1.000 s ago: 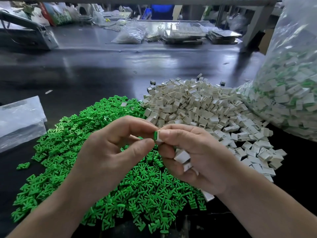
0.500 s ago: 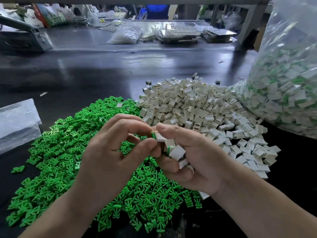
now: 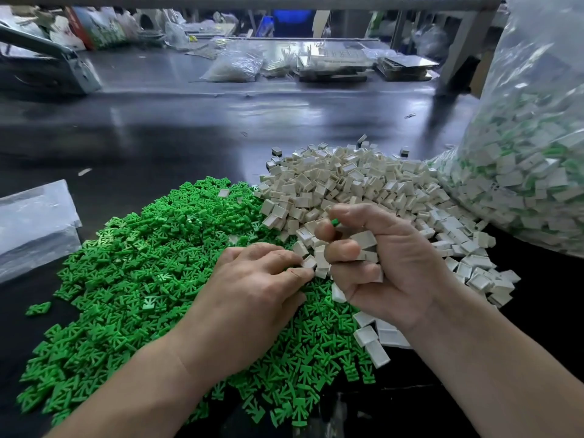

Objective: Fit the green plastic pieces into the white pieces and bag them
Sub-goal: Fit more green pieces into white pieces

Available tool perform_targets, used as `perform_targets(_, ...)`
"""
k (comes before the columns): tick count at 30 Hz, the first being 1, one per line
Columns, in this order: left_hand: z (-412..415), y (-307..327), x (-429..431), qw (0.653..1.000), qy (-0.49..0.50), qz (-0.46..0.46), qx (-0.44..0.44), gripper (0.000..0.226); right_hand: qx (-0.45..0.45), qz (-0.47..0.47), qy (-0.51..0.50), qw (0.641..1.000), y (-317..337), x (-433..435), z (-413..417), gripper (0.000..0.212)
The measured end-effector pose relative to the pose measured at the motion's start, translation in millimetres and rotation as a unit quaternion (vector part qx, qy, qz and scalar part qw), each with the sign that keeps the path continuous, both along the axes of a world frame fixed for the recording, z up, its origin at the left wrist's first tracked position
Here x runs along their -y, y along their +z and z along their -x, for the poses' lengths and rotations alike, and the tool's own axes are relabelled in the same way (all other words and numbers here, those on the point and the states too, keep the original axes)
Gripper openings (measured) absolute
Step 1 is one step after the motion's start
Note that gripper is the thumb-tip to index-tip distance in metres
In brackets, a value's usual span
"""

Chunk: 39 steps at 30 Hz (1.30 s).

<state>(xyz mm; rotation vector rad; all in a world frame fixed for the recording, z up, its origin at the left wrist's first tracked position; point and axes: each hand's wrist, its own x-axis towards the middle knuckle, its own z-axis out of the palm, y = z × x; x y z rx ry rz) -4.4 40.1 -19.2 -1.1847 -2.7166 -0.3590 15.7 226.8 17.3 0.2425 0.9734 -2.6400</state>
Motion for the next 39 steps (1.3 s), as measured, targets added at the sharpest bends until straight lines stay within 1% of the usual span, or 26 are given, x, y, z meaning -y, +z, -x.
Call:
perform_targets(2,-0.2,0.3,-0.7,1.0,-0.004,-0.012,-0.004,0.041,0.004,-0.012,-0.01,1.0,-0.1,-0.1,0.3,0.013)
perform_targets(4,-1.2,0.4,-3.9,1.0,-0.021,-0.016,0.012,0.046,0.0,-0.02,-0.022,1.0,0.4,-0.6,0.6,0.018)
perform_targets(6,-2.6,-1.4,-7.0,0.998,-0.052,0.01,0.02,0.05,-0.005,-0.023,-0.026,0.999,1.2,-0.5,0.3,0.021)
perform_targets(8,-2.1,-3.9,-7.7,0.998,-0.065,0.019,0.012,0.045,-0.013,-0.024,-0.019,0.999,1.4,0.2,-0.4,0.017)
perform_targets(12,2.8,-0.9,-5.1,0.997,-0.055,-0.05,-0.004,0.022,-0.017,-0.036,-0.009,0.999,-0.2,1.0,-1.2,0.014)
perform_targets(15,1.6,1.4,-4.2,0.996,-0.046,-0.071,-0.009,0.009,-0.015,-0.049,-0.005,0.999,-0.8,1.4,-1.7,0.014)
perform_targets(17,-1.5,2.7,-4.5,0.995,-0.038,-0.093,-0.002,0.007,-0.014,-0.059,0.003,0.998,-0.8,2.2,-2.2,0.013)
perform_targets(20,-3.6,4.5,-4.3,0.989,0.003,-0.15,0.018,0.014,-0.02,-0.09,0.022,0.995,-0.7,2.9,-3.2,0.016)
perform_targets(21,-4.2,5.8,-3.5,0.981,0.028,-0.187,0.043,0.017,-0.025,-0.103,0.031,0.994,-1.0,2.9,-3.6,0.017)
perform_targets(22,-4.7,7.5,-2.2,0.966,0.055,-0.236,0.088,0.02,-0.031,-0.115,0.041,0.992,-1.5,2.8,-4.2,0.017)
perform_targets(23,-5.0,9.7,-0.7,0.942,0.073,-0.293,0.149,0.024,-0.039,-0.127,0.051,0.99,-2.2,3.0,-4.7,0.018)
perform_targets(25,-5.9,15.0,2.1,0.875,0.077,-0.395,0.27,0.031,-0.051,-0.152,0.063,0.985,-4.0,3.4,-5.7,0.018)
perform_targets(26,-6.8,17.0,3.0,0.846,0.071,-0.433,0.303,0.032,-0.054,-0.162,0.065,0.983,-4.9,4.0,-5.9,0.017)
perform_targets(27,-8.2,18.6,3.3,0.827,0.067,-0.459,0.317,0.032,-0.054,-0.171,0.066,0.982,-5.8,4.8,-6.1,0.017)
perform_targets(28,-10.0,20.1,2.8,0.818,0.064,-0.474,0.319,0.031,-0.05,-0.181,0.067,0.98,-6.3,5.9,-6.3,0.015)
perform_targets(29,-11.8,21.3,2.2,0.816,0.064,-0.481,0.314,0.031,-0.047,-0.197,0.069,0.977,-6.7,7.3,-6.7,0.014)
perform_targets(31,-14.0,22.3,1.8,0.827,0.069,-0.477,0.29,0.029,-0.05,-0.241,0.077,0.966,-6.8,9.4,-8.0,0.01)
perform_targets(33,-14.6,23.0,3.1,0.853,0.087,-0.451,0.247,0.026,-0.063,-0.267,0.087,0.958,-5.4,10.2,-9.5,0.004)
perform_targets(35,-14.2,23.1,5.5,0.893,0.104,-0.399,0.178,0.027,-0.078,-0.281,0.102,0.951,-3.2,10.5,-10.5,0.01)
perform_targets(37,-15.2,23.9,6.7,0.927,0.099,-0.345,0.107,0.03,-0.087,-0.317,0.113,0.938,-1.7,12.1,-11.2,0.015)
perform_targets(39,-16.7,24.0,7.3,0.94,0.08,-0.323,0.074,0.033,-0.085,-0.342,0.118,0.928,-1.9,13.7,-11.9,0.019)
